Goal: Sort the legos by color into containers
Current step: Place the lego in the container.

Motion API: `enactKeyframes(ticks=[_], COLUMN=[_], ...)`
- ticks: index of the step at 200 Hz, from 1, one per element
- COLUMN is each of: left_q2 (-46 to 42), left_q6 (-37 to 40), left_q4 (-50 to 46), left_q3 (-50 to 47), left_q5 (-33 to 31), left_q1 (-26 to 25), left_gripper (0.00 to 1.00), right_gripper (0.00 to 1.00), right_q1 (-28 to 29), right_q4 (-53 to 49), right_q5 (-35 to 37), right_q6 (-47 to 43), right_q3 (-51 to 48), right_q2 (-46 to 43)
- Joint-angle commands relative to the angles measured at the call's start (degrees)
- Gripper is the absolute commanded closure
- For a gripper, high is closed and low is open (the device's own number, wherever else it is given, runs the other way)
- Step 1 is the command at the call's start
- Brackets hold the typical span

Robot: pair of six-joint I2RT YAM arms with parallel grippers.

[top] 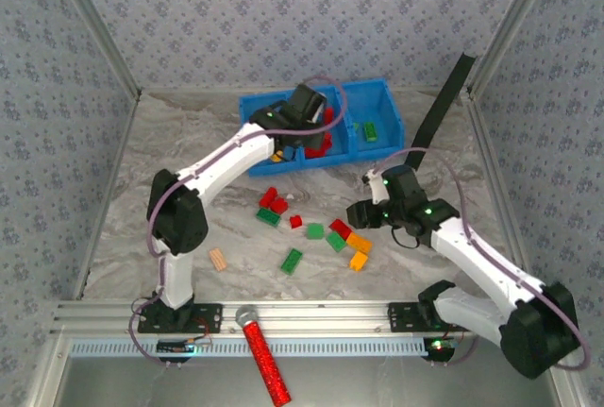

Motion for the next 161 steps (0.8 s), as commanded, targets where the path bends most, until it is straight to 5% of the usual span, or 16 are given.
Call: enactKeyframes(ticks=[1,100,161], left_q2=[0.5,10.1,16.1], left_q6=[-2.6,-4.9,-4.7], left_q4=[-3.7,-2.3,-1.9], left_q3=[3.3,5.4,8.6], left_q5=[-4.7,-4.0,-1.1], left_q1=[3.2,14.1,15.6], left_gripper=[0.68,0.67,0.65], right_gripper=[0.42,0.37,0.35], right_q1=[3.0,11.6,14.0], right_q4=[2.1,2.0,-0.6], right_q5=[0.3,1.6,3.5], right_q6=[-2.5,-18.0,-20.4], right_q3=[2.3,14.1,21.1], right_q2=[4.8,27.1,38.1])
